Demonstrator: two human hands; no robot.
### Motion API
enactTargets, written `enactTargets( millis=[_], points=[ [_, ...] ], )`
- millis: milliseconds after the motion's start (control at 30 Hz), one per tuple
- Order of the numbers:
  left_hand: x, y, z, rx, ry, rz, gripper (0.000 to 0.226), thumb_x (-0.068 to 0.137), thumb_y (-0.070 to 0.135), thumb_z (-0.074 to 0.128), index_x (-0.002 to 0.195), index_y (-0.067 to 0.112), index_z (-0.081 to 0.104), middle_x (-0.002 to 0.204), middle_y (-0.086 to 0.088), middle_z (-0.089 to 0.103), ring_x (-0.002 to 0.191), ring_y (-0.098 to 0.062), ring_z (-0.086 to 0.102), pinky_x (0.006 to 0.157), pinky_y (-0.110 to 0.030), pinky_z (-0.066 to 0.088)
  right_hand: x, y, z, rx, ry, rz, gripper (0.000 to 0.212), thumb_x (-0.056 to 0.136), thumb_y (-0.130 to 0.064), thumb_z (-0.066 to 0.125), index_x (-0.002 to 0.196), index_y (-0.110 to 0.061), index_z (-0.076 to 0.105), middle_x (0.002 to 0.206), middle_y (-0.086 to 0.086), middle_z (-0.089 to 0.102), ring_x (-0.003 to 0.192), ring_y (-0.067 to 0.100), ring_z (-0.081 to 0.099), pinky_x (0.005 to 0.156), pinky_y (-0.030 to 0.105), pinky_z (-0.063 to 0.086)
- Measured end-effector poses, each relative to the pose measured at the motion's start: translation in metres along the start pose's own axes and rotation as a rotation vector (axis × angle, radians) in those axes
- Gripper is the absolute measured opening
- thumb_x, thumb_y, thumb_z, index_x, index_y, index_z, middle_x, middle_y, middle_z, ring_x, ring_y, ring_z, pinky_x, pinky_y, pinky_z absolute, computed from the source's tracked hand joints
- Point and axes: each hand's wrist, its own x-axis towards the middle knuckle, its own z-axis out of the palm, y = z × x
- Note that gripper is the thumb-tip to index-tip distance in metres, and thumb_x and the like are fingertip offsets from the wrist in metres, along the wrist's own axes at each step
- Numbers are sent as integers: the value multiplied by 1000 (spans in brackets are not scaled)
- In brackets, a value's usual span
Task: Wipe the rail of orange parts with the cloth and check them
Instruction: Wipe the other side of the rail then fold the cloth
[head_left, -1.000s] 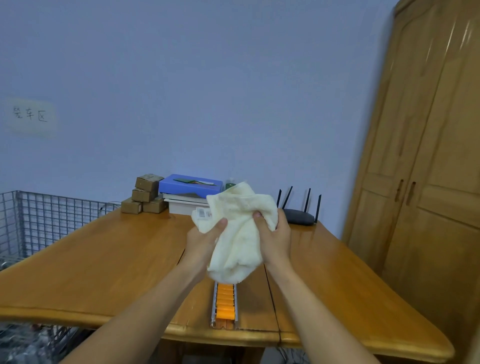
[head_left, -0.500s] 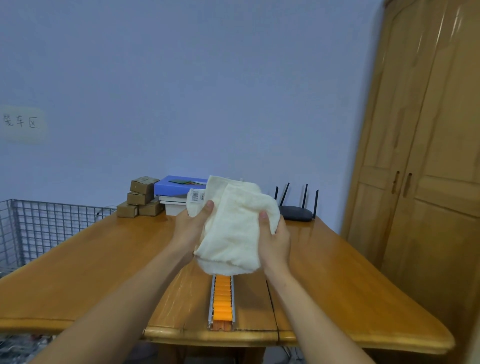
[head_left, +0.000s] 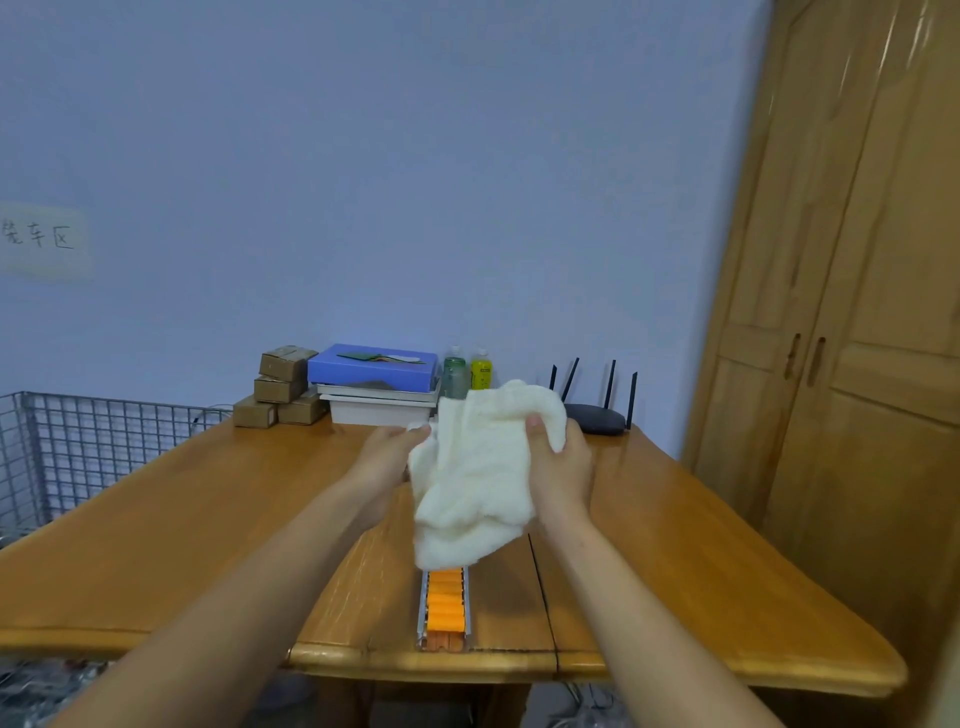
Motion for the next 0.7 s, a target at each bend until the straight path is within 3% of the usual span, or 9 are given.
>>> enactTargets(
  millis=[100,200,267,333,400,533,633,700],
  points=[
    [-6,1,8,139,36,42,61,98,47,60,151,22,40,151,0,44,137,-26,46,113,-45,40,6,-9,-1,-176,7,10,23,98,-44,55,91,-22,59,84,-5,65,74,12,61,56,27,39],
    [-22,10,31,15,-196,4,50,101,54,53,143,27,51,136,-6,63,120,-21,64,98,-43,56,2,-19,7,-284,2,-49,24,98,-46,54,98,-23,56,90,-2,64,80,20,61,64,34,46],
    [-31,19,48,-62,-270,-33,48,99,61,49,133,28,61,126,-10,69,112,-22,69,96,-50,57,-7,-30,17,-360,-54,-80,22,98,-46,51,103,-25,57,92,-3,65,84,23,62,69,36,48],
    [-30,25,57,-127,-280,-60,58,93,69,51,125,25,69,125,-17,70,113,-27,68,103,-56,51,-16,-41,24,-456,-141,-145,23,96,-43,45,106,-27,59,95,-4,65,84,21,63,72,38,52],
    [-26,30,57,-158,-287,-97,66,84,73,62,125,22,71,121,-12,74,117,-27,68,106,-55,50,-25,-50,25,-541,-265,-250,31,94,-40,41,111,-26,62,104,-4,63,89,22,63,78,42,54],
    [-20,30,42,-245,-266,-213,54,88,52,72,125,13,71,117,-16,76,111,-34,72,102,-52,53,-33,-53,18,-451,-509,-347,32,100,-22,39,104,-16,70,105,0,65,96,18,60,82,36,49],
    [-19,25,34,-335,-225,-231,43,97,35,65,132,10,64,119,-19,74,111,-39,71,102,-55,52,-32,-43,12,-227,-364,-348,28,99,-14,46,103,-22,73,107,-10,67,99,5,59,85,27,47],
    [-21,23,31,-329,-208,-190,38,100,34,62,132,14,61,115,-15,76,108,-36,73,95,-52,57,-31,-31,8,-149,-199,-253,16,99,-22,52,101,-27,67,104,-14,62,97,1,58,81,26,46]
  ],
)
